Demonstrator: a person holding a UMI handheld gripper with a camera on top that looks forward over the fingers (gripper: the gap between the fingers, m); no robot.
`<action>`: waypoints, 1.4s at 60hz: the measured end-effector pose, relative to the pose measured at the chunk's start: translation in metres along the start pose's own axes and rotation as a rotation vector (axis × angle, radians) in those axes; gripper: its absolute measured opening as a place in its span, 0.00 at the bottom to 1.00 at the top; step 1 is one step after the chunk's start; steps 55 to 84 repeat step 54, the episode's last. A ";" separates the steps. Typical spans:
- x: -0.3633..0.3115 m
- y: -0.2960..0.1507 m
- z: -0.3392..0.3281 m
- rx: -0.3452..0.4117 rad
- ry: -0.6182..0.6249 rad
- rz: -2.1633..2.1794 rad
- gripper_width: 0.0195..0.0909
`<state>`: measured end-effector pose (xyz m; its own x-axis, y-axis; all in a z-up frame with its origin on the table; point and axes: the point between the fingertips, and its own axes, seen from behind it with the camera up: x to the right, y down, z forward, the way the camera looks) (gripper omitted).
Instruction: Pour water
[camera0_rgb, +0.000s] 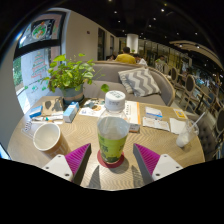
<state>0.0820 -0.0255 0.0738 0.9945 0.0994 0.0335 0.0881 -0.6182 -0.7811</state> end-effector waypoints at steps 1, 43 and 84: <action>0.000 0.000 -0.007 -0.003 0.010 0.002 0.92; -0.052 0.045 -0.247 -0.032 0.170 0.049 0.92; -0.057 0.034 -0.252 0.003 0.161 0.036 0.92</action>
